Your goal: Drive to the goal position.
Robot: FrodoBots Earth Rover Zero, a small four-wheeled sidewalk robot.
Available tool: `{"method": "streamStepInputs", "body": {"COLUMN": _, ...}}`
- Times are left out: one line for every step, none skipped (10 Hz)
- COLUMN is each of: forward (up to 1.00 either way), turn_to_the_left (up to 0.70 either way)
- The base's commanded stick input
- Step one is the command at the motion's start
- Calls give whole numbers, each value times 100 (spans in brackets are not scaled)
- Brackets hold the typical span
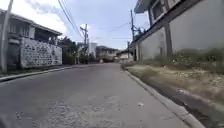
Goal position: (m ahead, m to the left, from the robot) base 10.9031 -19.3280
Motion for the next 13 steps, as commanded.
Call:
{"method": "streamStepInputs", "body": {"forward": 100, "turn_to_the_left": 0}}
{"method": "streamStepInputs", "body": {"forward": 100, "turn_to_the_left": 0}}
{"method": "streamStepInputs", "body": {"forward": 100, "turn_to_the_left": 0}}
{"method": "streamStepInputs", "body": {"forward": 100, "turn_to_the_left": 0}}
{"method": "streamStepInputs", "body": {"forward": 100, "turn_to_the_left": 0}}
{"method": "streamStepInputs", "body": {"forward": 100, "turn_to_the_left": 0}}
{"method": "streamStepInputs", "body": {"forward": 100, "turn_to_the_left": 0}}
{"method": "streamStepInputs", "body": {"forward": 100, "turn_to_the_left": 0}}
{"method": "streamStepInputs", "body": {"forward": 100, "turn_to_the_left": 0}}
{"method": "streamStepInputs", "body": {"forward": 100, "turn_to_the_left": 0}}
{"method": "streamStepInputs", "body": {"forward": 100, "turn_to_the_left": 0}}
{"method": "streamStepInputs", "body": {"forward": 100, "turn_to_the_left": 0}}
{"method": "streamStepInputs", "body": {"forward": 100, "turn_to_the_left": 0}}
